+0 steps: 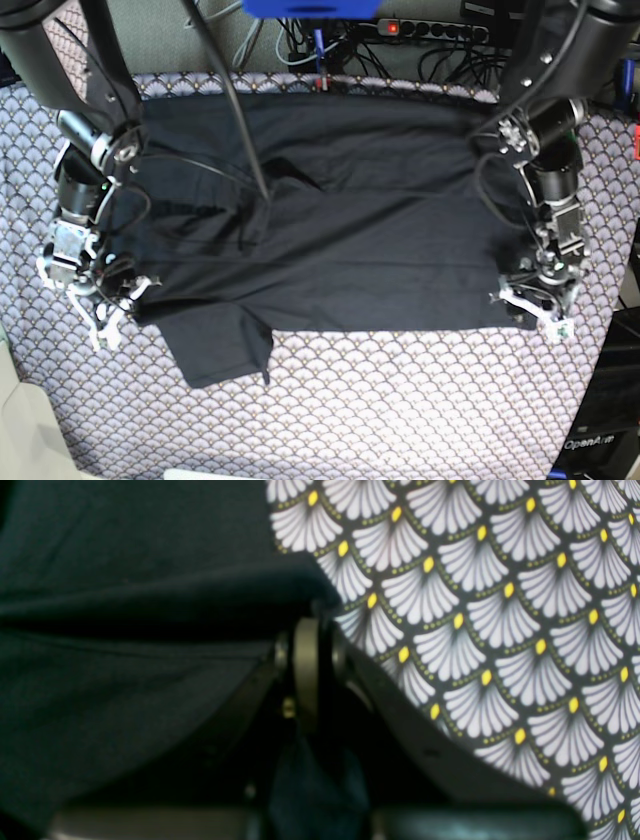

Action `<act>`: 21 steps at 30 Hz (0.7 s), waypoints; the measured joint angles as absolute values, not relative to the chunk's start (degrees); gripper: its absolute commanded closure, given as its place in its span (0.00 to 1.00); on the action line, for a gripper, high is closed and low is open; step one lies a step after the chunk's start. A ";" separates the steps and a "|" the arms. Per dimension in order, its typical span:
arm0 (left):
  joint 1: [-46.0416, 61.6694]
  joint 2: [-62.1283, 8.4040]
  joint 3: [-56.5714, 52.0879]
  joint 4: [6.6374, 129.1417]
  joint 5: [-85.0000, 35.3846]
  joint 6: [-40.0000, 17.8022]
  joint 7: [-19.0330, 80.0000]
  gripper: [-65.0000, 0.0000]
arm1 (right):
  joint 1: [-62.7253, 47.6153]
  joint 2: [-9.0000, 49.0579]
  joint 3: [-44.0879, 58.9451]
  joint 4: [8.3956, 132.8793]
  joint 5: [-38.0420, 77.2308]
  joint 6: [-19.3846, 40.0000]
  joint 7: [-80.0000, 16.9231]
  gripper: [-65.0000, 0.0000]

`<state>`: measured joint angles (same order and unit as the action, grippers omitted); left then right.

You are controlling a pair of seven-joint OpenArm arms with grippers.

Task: Fold the T-shirt properly
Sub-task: 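Close both grippers on the hem corners of the black shirt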

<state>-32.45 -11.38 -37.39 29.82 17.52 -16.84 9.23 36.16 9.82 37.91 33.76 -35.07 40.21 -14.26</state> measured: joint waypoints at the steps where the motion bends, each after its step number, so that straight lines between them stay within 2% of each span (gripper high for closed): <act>1: -32.42 -11.40 -37.39 29.39 17.50 -16.84 8.67 0.42 | 36.16 9.82 37.91 33.76 -35.07 40.23 -14.26 1.00; 6: -32.47 -11.29 -37.39 29.23 17.50 -16.69 8.71 0.43 | 36.14 9.82 37.91 33.76 -35.09 40.21 -14.22 1.00; 8: -32.51 -11.31 -37.41 29.23 17.52 -16.67 8.71 0.52 | 36.14 9.82 37.91 33.85 -35.09 40.21 -14.28 1.00; 12: -32.36 -11.40 -37.56 29.17 17.50 -16.67 8.69 0.79 | 36.14 9.82 37.91 33.85 -35.07 40.23 -14.28 1.00; 13: -32.42 -11.49 -37.56 28.45 17.47 -16.69 8.36 0.83 | 36.14 9.82 37.91 33.85 -35.07 40.21 -14.28 1.00; 19: -33.36 -13.17 -37.67 24.69 16.80 -17.12 6.59 0.86 | 36.14 9.82 37.85 33.85 -35.09 40.23 -14.33 1.00; 21: -33.34 -13.17 -37.67 24.73 16.43 -17.23 6.61 0.91 | 36.14 9.82 37.87 33.87 -35.09 40.23 -14.31 1.00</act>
<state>-33.34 -13.17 -37.67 24.73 16.43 -17.23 6.61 36.14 9.82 37.87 33.87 -35.09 40.23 -14.31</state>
